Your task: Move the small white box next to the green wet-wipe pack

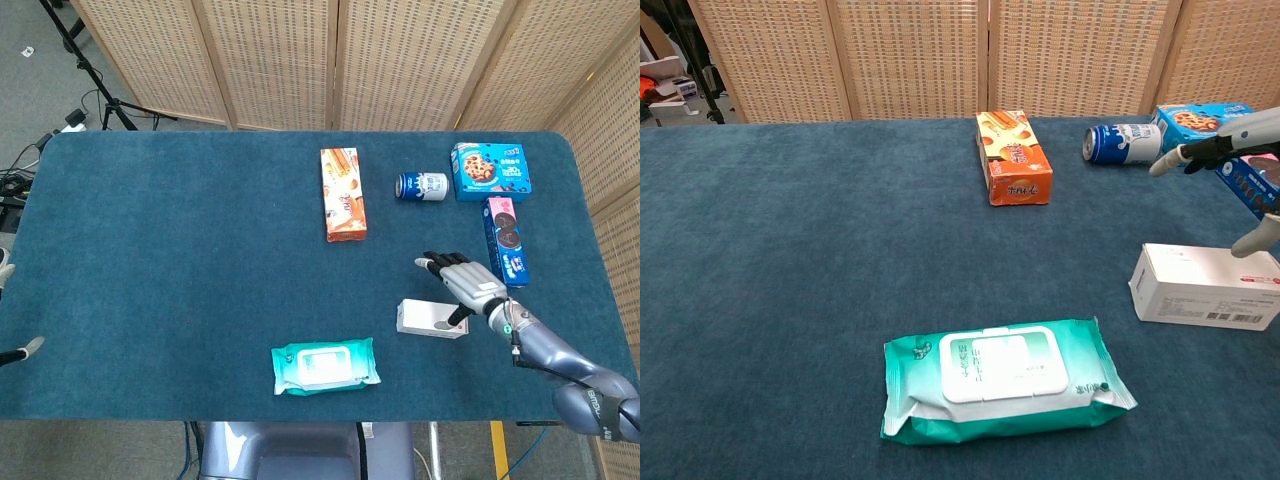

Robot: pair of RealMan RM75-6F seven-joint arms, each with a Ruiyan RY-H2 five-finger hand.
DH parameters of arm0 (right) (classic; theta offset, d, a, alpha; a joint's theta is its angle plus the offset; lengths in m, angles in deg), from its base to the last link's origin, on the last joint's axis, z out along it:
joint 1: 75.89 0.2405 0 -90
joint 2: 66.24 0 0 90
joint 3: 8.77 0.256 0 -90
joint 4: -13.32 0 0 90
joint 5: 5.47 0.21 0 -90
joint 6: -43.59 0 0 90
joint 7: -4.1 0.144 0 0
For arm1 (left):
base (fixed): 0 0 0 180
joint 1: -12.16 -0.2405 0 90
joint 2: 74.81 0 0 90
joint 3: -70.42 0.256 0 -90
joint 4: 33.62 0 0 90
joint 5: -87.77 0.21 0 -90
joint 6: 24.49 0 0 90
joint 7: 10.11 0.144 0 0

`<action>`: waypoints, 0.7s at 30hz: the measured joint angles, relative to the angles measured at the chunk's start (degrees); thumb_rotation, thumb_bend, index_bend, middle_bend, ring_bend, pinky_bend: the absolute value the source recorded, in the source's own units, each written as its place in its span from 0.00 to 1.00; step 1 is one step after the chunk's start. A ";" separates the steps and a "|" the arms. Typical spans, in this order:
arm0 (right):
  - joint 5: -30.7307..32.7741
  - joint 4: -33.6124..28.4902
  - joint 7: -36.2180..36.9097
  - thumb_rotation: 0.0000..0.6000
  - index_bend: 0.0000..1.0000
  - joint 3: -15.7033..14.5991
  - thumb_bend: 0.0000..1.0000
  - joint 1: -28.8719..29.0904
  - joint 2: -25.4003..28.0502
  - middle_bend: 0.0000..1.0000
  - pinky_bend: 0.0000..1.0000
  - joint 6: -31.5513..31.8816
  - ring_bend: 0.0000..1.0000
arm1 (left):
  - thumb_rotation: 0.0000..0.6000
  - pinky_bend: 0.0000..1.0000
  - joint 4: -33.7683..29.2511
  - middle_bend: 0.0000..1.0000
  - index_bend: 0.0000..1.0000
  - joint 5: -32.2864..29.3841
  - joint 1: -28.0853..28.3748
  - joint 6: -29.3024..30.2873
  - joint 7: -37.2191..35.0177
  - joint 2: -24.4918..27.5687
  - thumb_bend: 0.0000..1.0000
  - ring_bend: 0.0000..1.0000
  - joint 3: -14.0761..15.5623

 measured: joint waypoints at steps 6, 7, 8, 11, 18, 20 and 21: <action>-7.73 -0.89 -2.80 1.00 0.06 -1.92 0.00 -6.72 -4.22 0.00 0.00 10.98 0.00 | 1.00 0.00 0.08 0.00 0.00 0.28 -0.12 0.23 -0.23 0.02 0.00 0.00 0.09; -8.56 -0.65 -3.26 1.00 0.08 -2.24 0.00 -7.51 -5.23 0.01 0.00 12.14 0.00 | 1.00 0.00 0.08 0.00 0.00 0.31 -0.12 0.23 -0.26 0.02 0.00 0.00 0.11; -9.46 -0.08 -3.91 1.00 0.09 -2.60 0.00 -8.41 -6.61 0.02 0.00 13.55 0.00 | 1.00 0.00 0.08 0.00 0.00 0.39 -0.13 0.25 -0.27 0.04 0.00 0.00 0.14; -10.94 2.64 -5.38 1.00 0.11 -3.29 0.00 -10.28 -10.29 0.04 0.01 15.98 0.00 | 1.00 0.00 0.09 0.00 0.00 0.54 -0.17 0.35 -0.29 0.04 0.00 0.00 0.19; -12.98 10.04 -9.04 1.00 0.23 -3.36 0.10 -12.42 -15.74 0.27 0.17 20.39 0.16 | 1.00 0.00 0.30 0.00 0.00 0.29 -0.24 0.35 -0.51 0.03 0.00 0.00 0.08; -13.84 12.46 -9.82 1.00 0.33 -3.19 0.18 -13.30 -17.68 0.38 0.23 22.47 0.28 | 1.00 0.00 0.32 0.00 0.00 0.28 -0.19 0.27 -0.42 -0.01 0.00 0.00 0.09; -14.28 13.20 -9.88 1.00 0.35 -3.10 0.20 -13.67 -18.31 0.41 0.24 23.19 0.32 | 1.00 0.00 0.33 0.00 0.00 0.27 -0.17 0.24 -0.35 -0.04 0.00 0.00 0.10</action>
